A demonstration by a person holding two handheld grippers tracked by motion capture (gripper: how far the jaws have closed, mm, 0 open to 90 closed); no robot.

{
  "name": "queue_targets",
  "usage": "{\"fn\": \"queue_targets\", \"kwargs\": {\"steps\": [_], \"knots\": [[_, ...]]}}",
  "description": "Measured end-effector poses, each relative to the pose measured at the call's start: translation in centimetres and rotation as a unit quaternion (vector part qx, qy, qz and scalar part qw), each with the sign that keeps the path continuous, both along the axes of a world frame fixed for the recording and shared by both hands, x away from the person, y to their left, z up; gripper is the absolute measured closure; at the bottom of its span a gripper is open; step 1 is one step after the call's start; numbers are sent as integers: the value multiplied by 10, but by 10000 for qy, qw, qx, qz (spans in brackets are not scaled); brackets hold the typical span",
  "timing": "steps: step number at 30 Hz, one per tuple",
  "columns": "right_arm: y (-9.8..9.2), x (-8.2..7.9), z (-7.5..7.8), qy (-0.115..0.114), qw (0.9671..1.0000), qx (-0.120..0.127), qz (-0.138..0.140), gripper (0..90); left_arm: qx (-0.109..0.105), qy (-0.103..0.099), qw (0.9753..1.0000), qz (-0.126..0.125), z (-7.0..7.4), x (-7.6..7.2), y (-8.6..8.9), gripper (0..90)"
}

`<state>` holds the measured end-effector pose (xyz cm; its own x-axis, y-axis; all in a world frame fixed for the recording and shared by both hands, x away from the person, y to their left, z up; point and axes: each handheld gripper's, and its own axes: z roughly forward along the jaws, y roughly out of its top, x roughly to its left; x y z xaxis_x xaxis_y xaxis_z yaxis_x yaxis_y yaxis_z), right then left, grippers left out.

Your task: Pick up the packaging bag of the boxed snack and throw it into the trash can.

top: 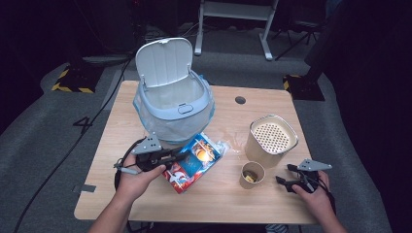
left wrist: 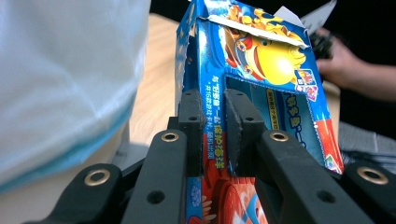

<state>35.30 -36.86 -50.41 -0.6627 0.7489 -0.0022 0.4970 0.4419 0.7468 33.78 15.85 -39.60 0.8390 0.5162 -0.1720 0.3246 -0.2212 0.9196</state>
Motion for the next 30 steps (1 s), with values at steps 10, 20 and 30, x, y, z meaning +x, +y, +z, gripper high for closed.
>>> {"fn": "queue_targets", "kwargs": {"steps": [10,20,30], "knots": [[0,0,0,-4,10000,-2,2,234,-366,-410,9985,-58,28,2,3,783],[0,0,0,-5,10000,5,28,234,-561,-863,9947,42,71,6,7,783],[0,0,0,-4,10000,7,52,234,-598,-1155,9913,212,107,16,10,783]]}}
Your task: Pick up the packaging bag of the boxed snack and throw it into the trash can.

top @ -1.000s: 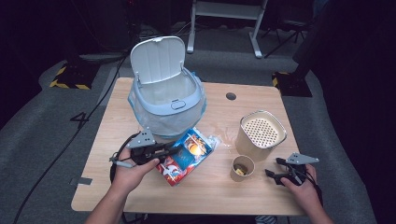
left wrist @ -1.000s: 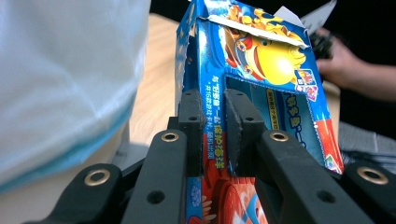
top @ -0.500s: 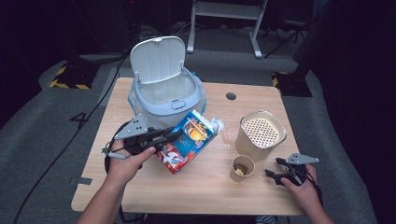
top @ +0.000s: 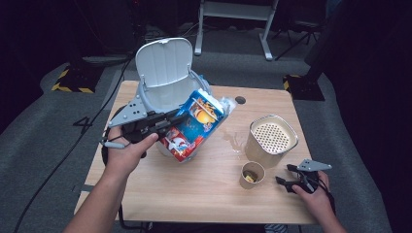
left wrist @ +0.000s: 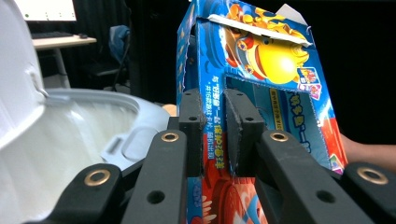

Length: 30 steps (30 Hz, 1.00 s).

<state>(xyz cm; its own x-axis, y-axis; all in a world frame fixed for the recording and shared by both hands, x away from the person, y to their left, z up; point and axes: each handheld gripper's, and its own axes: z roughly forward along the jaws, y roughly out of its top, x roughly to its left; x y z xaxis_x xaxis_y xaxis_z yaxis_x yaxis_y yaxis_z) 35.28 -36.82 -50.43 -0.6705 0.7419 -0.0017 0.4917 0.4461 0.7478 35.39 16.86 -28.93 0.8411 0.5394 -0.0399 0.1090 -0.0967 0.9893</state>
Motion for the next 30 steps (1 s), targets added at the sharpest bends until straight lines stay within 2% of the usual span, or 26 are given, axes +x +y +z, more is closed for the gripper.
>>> {"fn": "queue_targets", "kwargs": {"steps": [11,16,18,23,30], "knots": [[0,0,0,2,10000,1,6,234,-79,-131,9996,247,30,22,16,783],[0,0,0,3,10000,2,6,234,-181,-227,9988,386,41,29,23,783],[0,0,0,2,10000,1,7,233,-268,-282,9982,458,44,32,26,783],[0,0,0,2,10000,2,4,233,-317,-397,9965,670,49,39,31,783],[0,0,0,-6,10000,-4,4,233,-455,-469,9932,967,57,50,37,783]]}}
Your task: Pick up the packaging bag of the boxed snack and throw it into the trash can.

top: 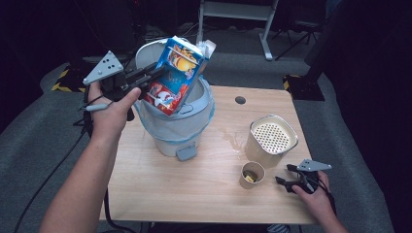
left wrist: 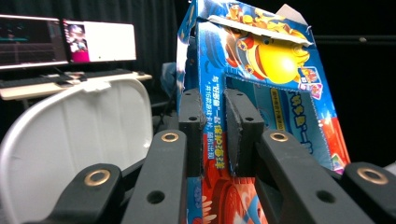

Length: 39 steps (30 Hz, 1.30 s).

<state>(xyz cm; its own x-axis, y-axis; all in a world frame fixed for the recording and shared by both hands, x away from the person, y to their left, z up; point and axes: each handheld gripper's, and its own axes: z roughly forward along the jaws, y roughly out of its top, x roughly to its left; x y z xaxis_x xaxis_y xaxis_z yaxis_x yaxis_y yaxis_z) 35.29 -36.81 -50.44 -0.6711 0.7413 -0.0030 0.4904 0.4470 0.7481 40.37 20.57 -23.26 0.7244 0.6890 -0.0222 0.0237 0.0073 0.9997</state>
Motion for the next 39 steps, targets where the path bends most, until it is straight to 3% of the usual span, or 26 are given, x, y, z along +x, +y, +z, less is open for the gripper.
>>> {"fn": "queue_targets", "kwargs": {"steps": [12,17,23,28,39], "knots": [[0,0,0,5,10000,2,-2,233,-134,-63,9985,529,1,22,-1,783],[0,0,0,2,10000,3,1,233,-66,-131,9977,664,-2,33,-1,783],[0,0,0,6,10000,4,-1,233,-188,-200,9971,704,-5,40,-1,783],[0,0,0,4,10000,4,-1,233,-52,-239,9961,844,-9,42,-3,782],[0,0,0,4,10000,4,-1,233,58,-100,9965,825,-18,48,-10,780]]}}
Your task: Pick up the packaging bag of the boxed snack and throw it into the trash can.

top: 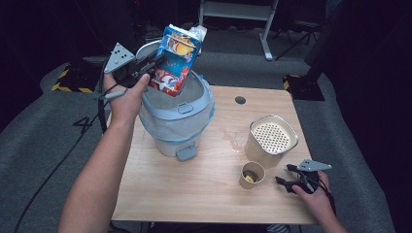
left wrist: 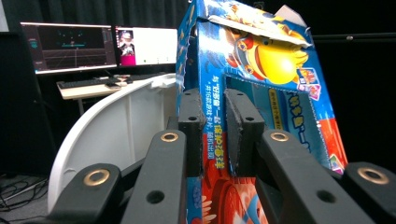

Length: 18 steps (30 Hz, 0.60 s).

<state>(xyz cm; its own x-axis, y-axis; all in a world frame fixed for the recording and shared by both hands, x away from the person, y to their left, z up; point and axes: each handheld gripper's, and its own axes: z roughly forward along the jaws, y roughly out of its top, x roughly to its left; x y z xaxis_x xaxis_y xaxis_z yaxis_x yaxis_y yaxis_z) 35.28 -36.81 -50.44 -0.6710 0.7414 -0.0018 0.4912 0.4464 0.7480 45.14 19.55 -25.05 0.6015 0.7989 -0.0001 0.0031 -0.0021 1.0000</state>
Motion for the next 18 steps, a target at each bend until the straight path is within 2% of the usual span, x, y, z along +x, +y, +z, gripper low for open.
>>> {"fn": "queue_targets", "kwargs": {"steps": [10,12,14,16,18], "knots": [[0,0,0,0,10000,-1,0,233,69,66,10000,-7,-4,5,-4,777],[0,0,0,-4,10000,-2,1,233,224,160,9996,38,-5,6,-5,766],[0,0,0,-1,10000,-1,-1,233,328,224,9992,44,-5,5,-5,629],[0,0,0,-1,10000,-1,0,233,286,305,9991,15,-4,2,-3,473],[0,0,0,-4,10000,-3,2,233,256,391,9989,-98,-3,-3,2,413]]}}
